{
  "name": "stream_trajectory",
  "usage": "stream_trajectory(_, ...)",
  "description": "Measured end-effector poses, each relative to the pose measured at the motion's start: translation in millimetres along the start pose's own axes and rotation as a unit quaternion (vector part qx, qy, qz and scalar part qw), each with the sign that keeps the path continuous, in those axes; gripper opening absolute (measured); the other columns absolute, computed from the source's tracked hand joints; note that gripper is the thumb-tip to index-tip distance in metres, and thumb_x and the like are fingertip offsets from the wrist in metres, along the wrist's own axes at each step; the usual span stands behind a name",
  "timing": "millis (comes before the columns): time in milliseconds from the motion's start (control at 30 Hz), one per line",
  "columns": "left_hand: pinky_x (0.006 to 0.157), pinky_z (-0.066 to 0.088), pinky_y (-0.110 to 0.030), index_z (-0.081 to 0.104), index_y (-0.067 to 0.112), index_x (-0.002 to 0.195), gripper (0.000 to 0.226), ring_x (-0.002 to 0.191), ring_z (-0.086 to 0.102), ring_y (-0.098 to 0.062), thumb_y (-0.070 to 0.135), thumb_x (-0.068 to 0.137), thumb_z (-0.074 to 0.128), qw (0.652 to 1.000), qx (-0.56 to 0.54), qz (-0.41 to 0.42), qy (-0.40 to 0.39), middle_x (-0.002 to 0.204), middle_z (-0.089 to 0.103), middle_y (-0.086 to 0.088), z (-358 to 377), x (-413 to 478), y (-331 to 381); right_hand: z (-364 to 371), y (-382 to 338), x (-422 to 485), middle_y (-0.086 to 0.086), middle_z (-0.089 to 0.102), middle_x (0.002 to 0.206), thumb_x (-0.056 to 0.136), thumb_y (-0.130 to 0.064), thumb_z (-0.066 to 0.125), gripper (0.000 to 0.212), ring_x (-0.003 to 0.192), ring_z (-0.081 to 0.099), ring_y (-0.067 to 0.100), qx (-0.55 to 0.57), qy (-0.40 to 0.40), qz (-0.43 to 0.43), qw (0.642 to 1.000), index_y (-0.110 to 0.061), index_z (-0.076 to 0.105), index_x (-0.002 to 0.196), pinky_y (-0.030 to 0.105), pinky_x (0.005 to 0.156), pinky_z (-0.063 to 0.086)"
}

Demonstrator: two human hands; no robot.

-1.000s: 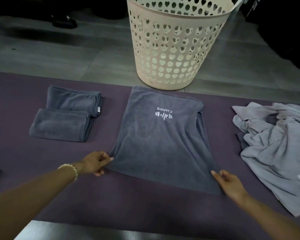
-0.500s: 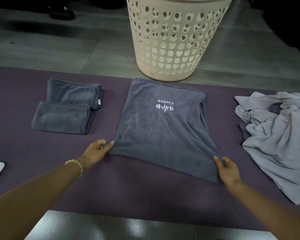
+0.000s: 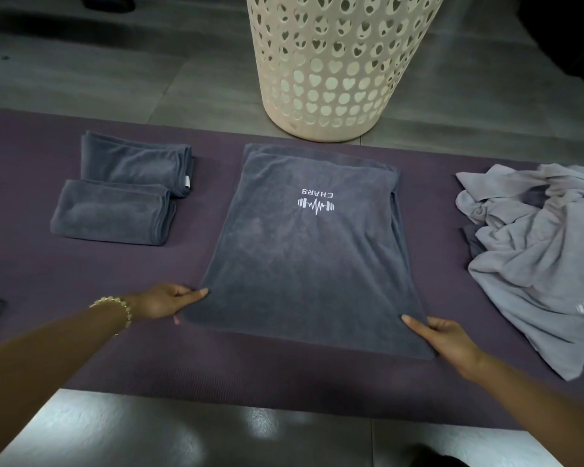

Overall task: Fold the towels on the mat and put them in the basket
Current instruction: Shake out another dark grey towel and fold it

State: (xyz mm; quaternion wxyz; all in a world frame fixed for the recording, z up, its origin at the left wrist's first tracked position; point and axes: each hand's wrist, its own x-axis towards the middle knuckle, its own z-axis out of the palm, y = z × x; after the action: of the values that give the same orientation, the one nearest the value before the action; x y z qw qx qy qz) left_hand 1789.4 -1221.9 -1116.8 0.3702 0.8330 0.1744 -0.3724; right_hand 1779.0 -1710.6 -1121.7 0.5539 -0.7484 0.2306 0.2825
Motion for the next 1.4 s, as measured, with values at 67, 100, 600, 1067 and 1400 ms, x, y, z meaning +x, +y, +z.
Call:
stream_trajectory(67,0.059,0.041,-0.018,0.065,0.017,0.091,0.038,0.065,0.058,-0.011,0.049,0.093,0.044,0.999,-0.009,-0.028,-0.030,0.074,0.065,0.005,3.5,2.4,2.6,0.6,0.1,2.3,0.009,0.075,0.090,0.034,-0.067,0.081,0.082,0.079,0.072,0.016,-0.022,0.005,0.010,1.000,-0.006,0.074,0.087,0.021,0.065,0.056)
stream_trajectory(100,0.060,0.041,-0.018,0.064,0.017,0.098,0.038,0.066,0.057,-0.010,0.048,0.094,0.043,0.999,-0.019,-0.034,-0.032,0.076,0.065,0.005,4.0,5.4,6.4,0.8,-2.5,6.5,0.013,0.074,0.092,0.045,-0.061,0.081,0.073,0.079,0.071,0.019,-0.018,0.014,0.013,1.000,-0.002,0.073,0.087,0.025,0.067,0.057)
stream_trajectory(600,0.093,0.048,-0.034,0.058,0.001,0.123,0.045,0.111,0.060,-0.025,0.036,0.094,0.054,0.943,-0.318,0.017,0.099,0.122,0.063,-0.011,-28.4,104.3,121.6,7.9,-117.7,112.3,0.004,0.068,0.111,0.091,-0.029,0.059,0.036,0.095,0.064,0.013,0.207,0.006,0.032,0.978,-0.006,0.062,0.120,0.026,0.068,0.055)
stream_trajectory(1067,0.094,0.047,-0.036,0.058,0.013,0.119,0.039,0.106,0.059,-0.025,0.040,0.092,0.057,0.934,-0.320,0.041,0.153,0.114,0.060,-0.005,-66.1,193.1,180.0,7.2,-196.4,203.7,0.010,0.068,0.115,0.083,-0.024,0.070,0.037,0.097,0.067,0.019,0.234,-0.009,0.005,0.972,-0.012,0.062,0.116,0.027,0.065,0.056)
stream_trajectory(1400,0.066,0.046,-0.003,0.057,0.011,0.124,0.029,0.088,0.056,-0.010,0.011,0.096,0.053,0.896,-0.273,0.199,0.289,0.102,0.061,-0.003,-102.7,207.6,212.0,-19.6,-225.9,220.9,-0.004,0.068,0.091,0.085,-0.022,0.070,0.007,0.079,0.063,0.008,0.195,0.153,-0.126,0.961,-0.019,0.067,0.091,0.015,0.061,0.053)
